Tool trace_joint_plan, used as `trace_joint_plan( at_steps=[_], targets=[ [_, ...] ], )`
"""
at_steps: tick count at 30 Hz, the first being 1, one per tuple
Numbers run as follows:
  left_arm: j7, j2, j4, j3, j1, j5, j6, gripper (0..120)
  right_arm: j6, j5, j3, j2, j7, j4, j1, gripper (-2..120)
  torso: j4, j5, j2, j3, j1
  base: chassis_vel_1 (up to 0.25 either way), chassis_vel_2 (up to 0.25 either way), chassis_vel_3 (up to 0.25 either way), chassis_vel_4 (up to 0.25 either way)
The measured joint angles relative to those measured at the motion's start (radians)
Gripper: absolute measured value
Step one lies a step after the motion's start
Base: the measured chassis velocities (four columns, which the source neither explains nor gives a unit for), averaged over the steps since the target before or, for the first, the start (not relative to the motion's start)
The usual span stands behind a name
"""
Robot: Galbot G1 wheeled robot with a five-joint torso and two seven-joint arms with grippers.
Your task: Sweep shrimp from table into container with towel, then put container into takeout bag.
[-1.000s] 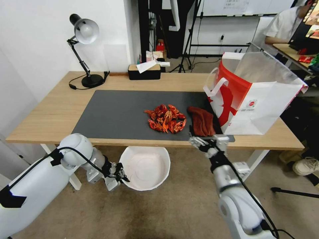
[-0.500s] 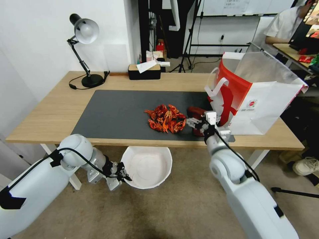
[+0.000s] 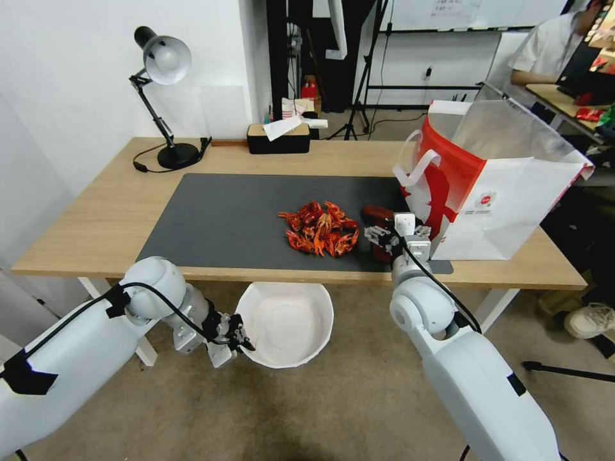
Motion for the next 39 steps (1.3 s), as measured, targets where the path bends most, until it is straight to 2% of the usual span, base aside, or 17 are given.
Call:
trace_joint_plan(
  at_steps=[5, 13, 15, 17, 18, 19, 21, 22, 25, 26, 29, 30, 33, 36, 38, 39],
  targets=[
    [-0.001, 0.004, -0.002, -0.004, 0.011, 0.000, 0.000, 0, -0.010, 0.011, -0.004, 0.014, 0.023, -0.022, 0.001, 99, 0.0002, 0.0000, 0.000, 0.000, 0.000, 0.000, 0.000, 0.000, 0.000],
    [-0.004, 0.007, -0.003, -0.007, 0.015, 0.002, -0.001, 0, -0.022, 0.040, -0.006, 0.026, 0.046, -0.031, -0.004, 80, 0.0001, 0.0000, 0.000, 0.000, 0.000, 0.000, 0.000, 0.000, 0.000],
    [-0.006, 0.007, -0.003, -0.007, 0.015, 0.002, -0.001, 0, -0.024, 0.047, -0.006, 0.027, 0.051, -0.031, -0.008, 71, 0.0001, 0.0000, 0.000, 0.000, 0.000, 0.000, 0.000, 0.000, 0.000],
    [-0.006, 0.007, -0.002, -0.007, 0.015, 0.002, -0.003, 0, -0.026, 0.050, -0.006, 0.027, 0.053, -0.030, -0.010, 68, 0.0001, 0.0000, 0.000, 0.000, 0.000, 0.000, 0.000, 0.000, 0.000],
    [-0.009, 0.005, -0.001, -0.007, 0.016, 0.002, -0.004, 0, -0.026, 0.053, -0.005, 0.027, 0.055, -0.029, -0.013, 61, 0.0002, 0.0000, 0.000, 0.000, 0.000, 0.000, 0.000, 0.000, 0.000],
    [-0.009, 0.005, -0.001, -0.007, 0.016, 0.002, -0.004, 0, -0.026, 0.053, -0.005, 0.027, 0.055, -0.029, -0.013, 61, 0.0002, 0.0000, 0.000, 0.000, 0.000, 0.000, 0.000, 0.000, 0.000],
    [-0.011, 0.003, 0.001, -0.006, 0.017, 0.002, -0.008, 0, -0.026, 0.057, -0.004, 0.026, 0.056, -0.027, -0.015, 50, 0.0001, 0.0000, 0.000, 0.000, 0.000, 0.000, 0.000, 0.000, 0.000],
    [-0.011, 0.003, 0.001, -0.006, 0.017, 0.002, -0.008, 0, -0.026, 0.057, -0.004, 0.026, 0.056, -0.027, -0.015, 50, 0.0001, 0.0000, 0.000, 0.000, 0.000, 0.000, 0.000, 0.000, 0.000],
    [-0.013, 0.002, 0.002, -0.006, 0.018, 0.002, -0.011, 0, -0.021, 0.062, -0.001, 0.022, 0.056, -0.023, -0.016, 36, 0.0001, 0.0000, 0.000, 0.000, 0.000, 0.000, 0.000, 0.000, 0.000],
    [-0.013, 0.002, 0.002, -0.006, 0.018, 0.002, -0.011, 0, -0.021, 0.062, -0.001, 0.022, 0.056, -0.023, -0.016, 36, 0.0001, 0.0000, 0.000, 0.000, 0.000, 0.000, 0.000, 0.000, 0.000],
    [-0.015, 0.005, 0.002, -0.008, 0.020, 0.002, -0.013, 0, 0.008, 0.062, 0.001, 0.012, 0.048, -0.019, -0.015, 22, 0.0001, 0.0000, 0.000, 0.000, 0.000, 0.000, 0.000, 0.000, 0.000],
    [-0.015, 0.005, 0.002, -0.008, 0.020, 0.002, -0.013, 0, 0.008, 0.062, 0.001, 0.012, 0.048, -0.019, -0.015, 22, 0.0001, 0.0000, 0.000, 0.000, 0.000, 0.000, 0.000, 0.000, 0.000],
    [-0.016, 0.007, -0.001, -0.015, 0.023, 0.001, -0.014, 0, 0.048, 0.062, 0.004, -0.005, 0.002, -0.011, -0.011, 9, 0.0001, 0.0000, 0.000, 0.000, 0.000, 0.000, 0.000, 0.000, 0.000],
    [-0.016, 0.007, -0.002, -0.020, 0.027, 0.001, -0.014, 0, 0.075, 0.061, 0.007, -0.016, -0.034, -0.009, -0.008, 6, 0.0001, 0.0000, 0.000, 0.000, 0.000, 0.000, 0.000, 0.000, 0.000],
    [-0.017, 0.008, -0.002, -0.027, 0.033, 0.001, -0.015, 0, 0.129, 0.056, 0.010, -0.039, -0.132, -0.007, 0.001, 6, 0.0001, 0.0000, 0.000, 0.000, 0.000, 0.000, 0.000, 0.000, 0.000],
    [-0.017, 0.008, -0.002, -0.027, 0.033, 0.001, -0.015, 0, 0.129, 0.056, 0.010, -0.039, -0.132, -0.007, 0.001, 6, 0.0001, 0.0000, 0.000, 0.000, 0.000, 0.000, 0.000, 0.000, 0.000]
  ],
)
